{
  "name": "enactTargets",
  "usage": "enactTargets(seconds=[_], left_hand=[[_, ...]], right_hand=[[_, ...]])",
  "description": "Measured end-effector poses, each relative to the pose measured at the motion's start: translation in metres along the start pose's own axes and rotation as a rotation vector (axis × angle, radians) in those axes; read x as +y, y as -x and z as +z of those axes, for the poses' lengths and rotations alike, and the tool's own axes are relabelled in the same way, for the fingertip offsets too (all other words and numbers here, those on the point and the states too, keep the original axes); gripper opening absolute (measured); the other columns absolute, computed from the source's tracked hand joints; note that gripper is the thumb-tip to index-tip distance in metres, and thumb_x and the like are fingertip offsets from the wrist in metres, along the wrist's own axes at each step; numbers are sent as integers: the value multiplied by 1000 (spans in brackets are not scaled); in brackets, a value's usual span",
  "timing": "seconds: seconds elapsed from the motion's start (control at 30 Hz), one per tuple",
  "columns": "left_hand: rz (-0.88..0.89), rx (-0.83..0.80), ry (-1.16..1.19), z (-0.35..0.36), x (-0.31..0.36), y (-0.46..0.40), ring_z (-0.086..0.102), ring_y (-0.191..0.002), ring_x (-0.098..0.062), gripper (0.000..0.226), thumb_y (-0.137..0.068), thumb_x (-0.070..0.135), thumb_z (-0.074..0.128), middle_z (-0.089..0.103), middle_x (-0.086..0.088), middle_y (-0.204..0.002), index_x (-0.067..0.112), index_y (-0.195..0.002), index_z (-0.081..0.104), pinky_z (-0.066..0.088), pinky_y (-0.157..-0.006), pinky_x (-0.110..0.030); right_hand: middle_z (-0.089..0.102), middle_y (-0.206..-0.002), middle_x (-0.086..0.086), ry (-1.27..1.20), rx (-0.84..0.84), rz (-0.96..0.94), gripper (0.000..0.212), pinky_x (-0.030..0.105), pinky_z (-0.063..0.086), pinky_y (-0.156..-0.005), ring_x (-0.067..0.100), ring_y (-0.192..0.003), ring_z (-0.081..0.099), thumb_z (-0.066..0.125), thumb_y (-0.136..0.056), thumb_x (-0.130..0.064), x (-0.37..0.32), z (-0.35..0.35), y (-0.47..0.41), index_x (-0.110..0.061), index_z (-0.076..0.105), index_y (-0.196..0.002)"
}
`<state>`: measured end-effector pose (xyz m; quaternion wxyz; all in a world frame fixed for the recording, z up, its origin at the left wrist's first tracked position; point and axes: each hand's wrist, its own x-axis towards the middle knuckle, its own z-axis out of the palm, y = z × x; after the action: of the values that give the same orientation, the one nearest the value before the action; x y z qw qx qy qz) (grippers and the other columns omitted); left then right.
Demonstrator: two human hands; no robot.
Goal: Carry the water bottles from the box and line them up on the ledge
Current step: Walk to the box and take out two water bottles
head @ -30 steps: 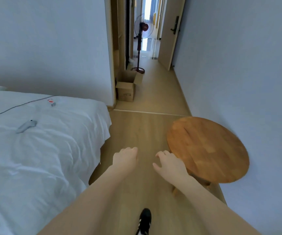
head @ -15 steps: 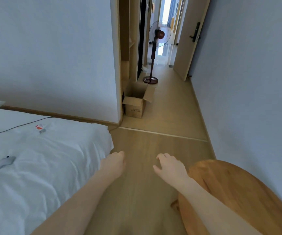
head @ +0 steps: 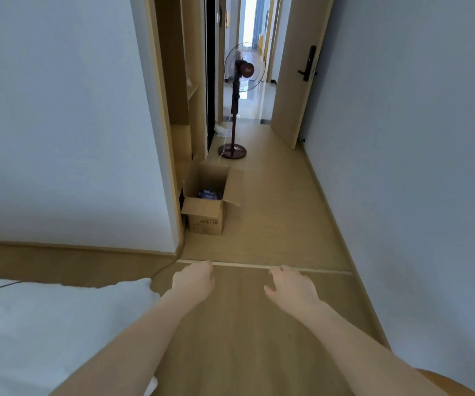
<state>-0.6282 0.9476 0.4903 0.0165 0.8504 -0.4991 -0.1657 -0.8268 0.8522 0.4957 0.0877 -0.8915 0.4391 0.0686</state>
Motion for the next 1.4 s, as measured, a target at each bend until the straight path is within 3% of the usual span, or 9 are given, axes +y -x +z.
enactTargets(seconds=[0.2,0.4,0.53,0.7,0.9,1.1,1.27,1.4], left_hand=[[36,-48,53,-21,16,-111,61,-92,-26,21,-97,20,35,63,-5,-102,15,-109,53,48,-76,-35],[10,-47,84,-41,16,-246,58,-84,-23,10,-95,16,39,59,-4,-92,15,-95,48,49,-73,-34],[-56,-60,126,-67,18,-345,61,-96,-24,21,-96,13,40,62,-4,-105,17,-112,53,51,-90,-40],[-132,29,189,-117,25,-459,62,-94,-26,24,-99,24,38,62,-3,-97,14,-105,59,51,-84,-37],[-153,-61,150,-149,27,-568,59,-98,-26,11,-96,21,41,57,-3,-101,19,-105,49,48,-88,-39],[-169,-51,184,-162,12,-711,59,-102,-26,26,-101,23,38,60,-6,-115,16,-121,53,48,-85,-39],[-170,-125,207,-191,-2,-835,58,-104,-27,30,-102,27,36,58,-7,-120,16,-126,51,48,-89,-39],[-172,-152,211,-220,-12,-912,57,-84,-22,31,-102,29,38,60,-3,-109,17,-128,50,46,-74,-35]], right_hand=[[58,-122,1,-25,-9,36,38,36,47,-88,21,-111,58,44,-98,-42,20,-11,-109,-20,52,-128],[58,-118,-1,-55,-22,-16,34,36,48,-79,21,-106,58,45,-97,-43,42,-15,-248,-21,53,-122],[57,-121,0,-52,-54,-38,35,35,47,-82,22,-109,58,45,-98,-43,63,-33,-354,-23,52,-125],[59,-117,2,-43,-45,-123,35,36,49,-79,22,-105,59,44,-98,-42,88,-69,-476,-21,52,-126],[59,-116,2,-32,-50,-203,36,35,50,-80,23,-107,58,45,-98,-41,100,-95,-604,-20,53,-126],[55,-111,3,0,-78,-226,31,33,42,-71,25,-106,57,44,-98,-40,108,-107,-753,-17,52,-117],[49,-131,6,69,-198,-193,46,42,45,-94,29,-123,49,43,-99,-41,104,-127,-874,-15,45,-137],[49,-132,5,51,-175,-198,47,41,46,-89,27,-124,49,43,-99,-42,103,-154,-961,-17,40,-139]])
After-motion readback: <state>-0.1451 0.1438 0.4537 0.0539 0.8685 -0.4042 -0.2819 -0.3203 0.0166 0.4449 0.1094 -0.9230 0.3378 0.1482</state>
